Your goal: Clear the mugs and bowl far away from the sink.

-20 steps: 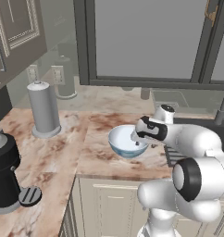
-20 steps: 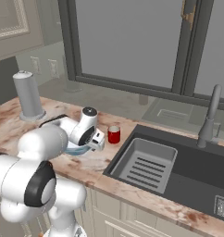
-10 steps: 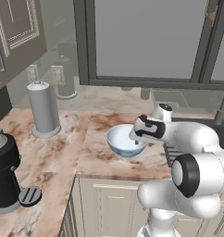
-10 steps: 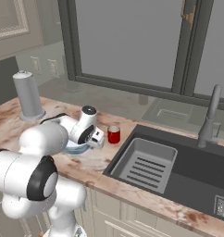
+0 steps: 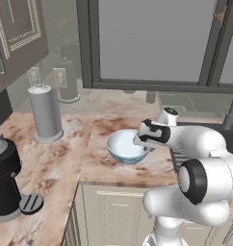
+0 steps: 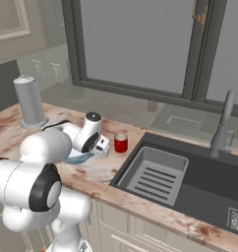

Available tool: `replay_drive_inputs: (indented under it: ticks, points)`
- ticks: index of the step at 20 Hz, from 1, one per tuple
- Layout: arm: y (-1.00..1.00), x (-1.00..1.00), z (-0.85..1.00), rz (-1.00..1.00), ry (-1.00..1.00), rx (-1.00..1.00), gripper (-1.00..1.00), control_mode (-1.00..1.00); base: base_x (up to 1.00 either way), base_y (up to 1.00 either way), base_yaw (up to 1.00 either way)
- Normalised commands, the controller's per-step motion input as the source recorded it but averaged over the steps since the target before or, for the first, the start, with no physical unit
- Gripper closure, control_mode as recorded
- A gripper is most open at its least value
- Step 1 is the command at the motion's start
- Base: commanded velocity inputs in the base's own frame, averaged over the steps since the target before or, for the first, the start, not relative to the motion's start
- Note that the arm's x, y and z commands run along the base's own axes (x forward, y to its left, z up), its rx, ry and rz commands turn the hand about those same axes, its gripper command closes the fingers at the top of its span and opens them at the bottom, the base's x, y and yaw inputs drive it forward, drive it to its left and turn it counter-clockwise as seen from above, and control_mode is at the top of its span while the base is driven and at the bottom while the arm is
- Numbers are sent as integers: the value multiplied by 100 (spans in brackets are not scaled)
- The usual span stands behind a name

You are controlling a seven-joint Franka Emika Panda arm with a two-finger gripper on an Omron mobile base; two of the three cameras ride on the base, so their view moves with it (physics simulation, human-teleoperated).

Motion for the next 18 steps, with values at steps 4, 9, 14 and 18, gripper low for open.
replay_drive_inputs:
  ticks: [4,9,14,18]
  points:
    - [0,-34,37,-12,-15,0,100,-100,0,0,0]
    - [0,-18,83,-22,-2,0,100,-100,0,0,0]
    - [0,-15,97,-32,4,4,100,-100,0,0,0]
    - [0,-35,68,-49,7,14,100,-100,0,0,0]
